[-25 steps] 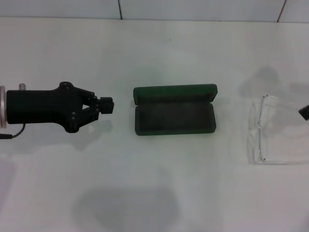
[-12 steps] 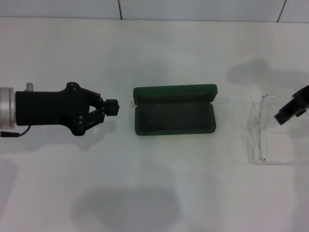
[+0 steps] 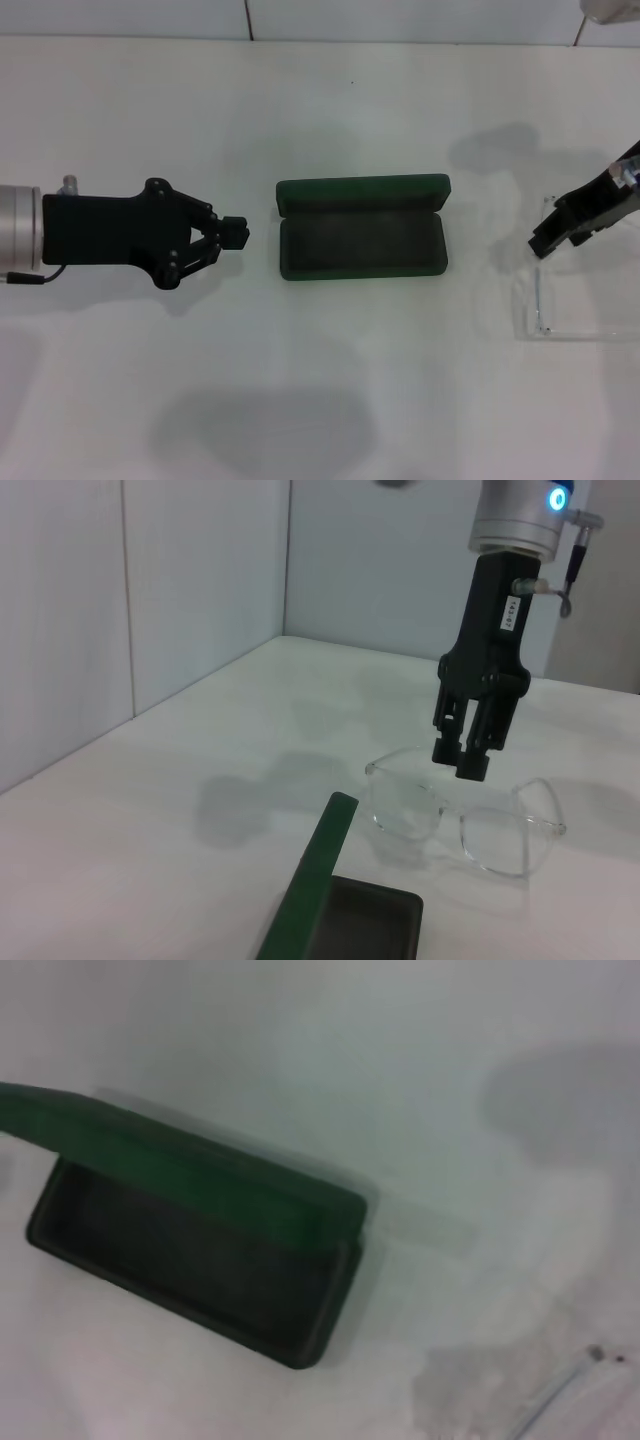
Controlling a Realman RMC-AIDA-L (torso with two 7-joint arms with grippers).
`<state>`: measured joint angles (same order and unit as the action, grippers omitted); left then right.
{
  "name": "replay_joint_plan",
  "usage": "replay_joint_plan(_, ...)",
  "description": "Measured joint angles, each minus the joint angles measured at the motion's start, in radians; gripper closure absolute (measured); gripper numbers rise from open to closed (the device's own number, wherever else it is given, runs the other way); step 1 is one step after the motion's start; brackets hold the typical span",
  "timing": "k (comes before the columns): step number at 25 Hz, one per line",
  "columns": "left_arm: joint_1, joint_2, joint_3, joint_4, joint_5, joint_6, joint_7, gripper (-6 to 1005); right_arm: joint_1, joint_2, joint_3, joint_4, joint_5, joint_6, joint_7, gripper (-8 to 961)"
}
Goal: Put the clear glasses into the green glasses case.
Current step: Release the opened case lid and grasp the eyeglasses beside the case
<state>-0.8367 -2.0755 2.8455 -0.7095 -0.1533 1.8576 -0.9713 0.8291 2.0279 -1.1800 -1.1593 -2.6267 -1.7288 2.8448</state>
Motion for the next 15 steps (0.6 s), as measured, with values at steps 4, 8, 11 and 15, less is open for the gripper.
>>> replay_joint_plan(4,0.006,0.000,0.000,0.000,0.002,0.000,0.000,934,0.016,0.000,0.008,0.065,0.024,0.011,0.000,476)
replay_joint_plan(8,0.011,-0.005,0.000,0.000,0.002,0.001,0.000,934,0.026,0.000,0.007,0.096,0.024,0.021,0.000,475)
replay_joint_plan(11,0.019,-0.006,0.000,0.013,0.002,0.002,0.001,934,0.026,-0.001,0.007,0.107,0.022,0.036,-0.001,475)
replay_joint_plan(15,0.030,-0.004,0.000,0.025,0.002,0.001,0.004,934,0.027,-0.003,0.008,0.137,0.025,0.054,-0.001,475)
